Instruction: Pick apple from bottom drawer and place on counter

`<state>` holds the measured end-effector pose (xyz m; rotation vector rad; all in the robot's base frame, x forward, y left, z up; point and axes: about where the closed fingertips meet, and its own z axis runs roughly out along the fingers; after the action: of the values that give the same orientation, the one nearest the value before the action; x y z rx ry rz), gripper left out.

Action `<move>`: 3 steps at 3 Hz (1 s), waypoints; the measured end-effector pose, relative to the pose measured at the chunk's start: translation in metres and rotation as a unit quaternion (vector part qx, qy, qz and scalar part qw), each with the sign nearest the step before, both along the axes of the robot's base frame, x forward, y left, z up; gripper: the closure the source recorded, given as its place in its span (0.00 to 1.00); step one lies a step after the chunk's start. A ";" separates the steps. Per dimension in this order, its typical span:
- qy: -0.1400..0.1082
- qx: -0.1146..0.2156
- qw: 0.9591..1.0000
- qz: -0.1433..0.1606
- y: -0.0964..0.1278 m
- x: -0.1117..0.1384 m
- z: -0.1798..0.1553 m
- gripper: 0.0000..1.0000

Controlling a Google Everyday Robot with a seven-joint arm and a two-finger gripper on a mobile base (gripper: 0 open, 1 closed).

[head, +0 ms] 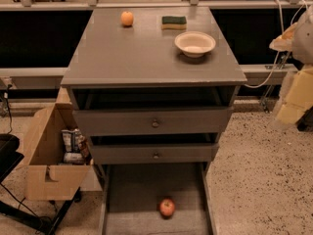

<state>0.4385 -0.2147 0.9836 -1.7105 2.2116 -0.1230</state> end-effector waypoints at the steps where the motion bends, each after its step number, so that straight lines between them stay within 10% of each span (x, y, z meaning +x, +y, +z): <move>1: -0.001 0.003 1.000 0.000 0.000 0.000 -0.002 0.00; 3: 0.002 0.170 0.985 -0.008 -0.006 -0.022 -0.137 0.00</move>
Offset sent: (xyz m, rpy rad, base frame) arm -0.0054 -0.0119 -0.1179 0.4380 -0.0662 -0.0638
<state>0.4166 -0.2205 0.8470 -1.5062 2.1027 0.2414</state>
